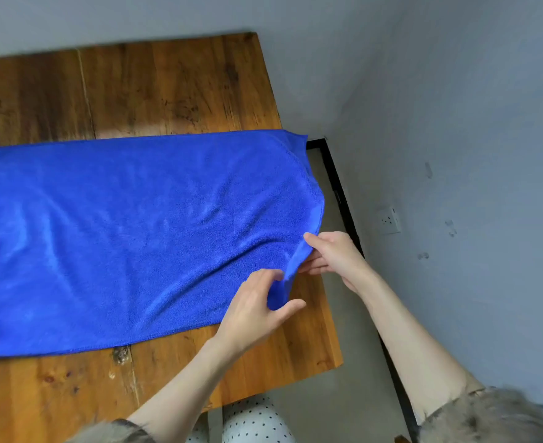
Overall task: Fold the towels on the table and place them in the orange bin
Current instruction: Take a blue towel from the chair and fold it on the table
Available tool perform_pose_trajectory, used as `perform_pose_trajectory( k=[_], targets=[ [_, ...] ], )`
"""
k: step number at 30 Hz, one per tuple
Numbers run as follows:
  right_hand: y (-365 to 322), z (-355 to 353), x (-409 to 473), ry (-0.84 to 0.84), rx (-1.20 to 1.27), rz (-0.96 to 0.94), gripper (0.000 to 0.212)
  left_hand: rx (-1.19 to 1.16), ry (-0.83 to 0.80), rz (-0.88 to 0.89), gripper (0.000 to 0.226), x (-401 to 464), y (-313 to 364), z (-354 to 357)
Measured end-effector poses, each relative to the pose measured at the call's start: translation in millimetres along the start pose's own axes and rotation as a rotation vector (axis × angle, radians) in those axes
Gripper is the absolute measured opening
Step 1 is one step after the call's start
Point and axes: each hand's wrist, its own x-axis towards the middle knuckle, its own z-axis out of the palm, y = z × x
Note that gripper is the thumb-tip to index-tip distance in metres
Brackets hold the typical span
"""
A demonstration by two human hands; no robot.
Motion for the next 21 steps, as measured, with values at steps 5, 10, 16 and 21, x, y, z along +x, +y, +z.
perform_pose_trajectory(
  k=[5,10,16,21],
  targets=[
    [-8.9,23.0,5.8,-0.002,-0.046,-0.026,0.03,-0.322,0.122,-0.209,0.037,0.1,2.1,-2.1],
    [-18.1,28.5,22.1,0.111,-0.135,0.013,0.044,-0.373,0.302,-0.283,0.019,13.1,-10.8,-21.5],
    [-50.1,4.2,79.8,0.479,0.023,0.08,0.04,-0.338,0.212,-0.305,0.018,17.2,-23.2,-49.2],
    [-75.9,-9.9,111.8,0.45,0.258,0.134,0.045,-0.318,0.239,-0.371,0.017,17.6,-35.8,-65.9]
  ],
)
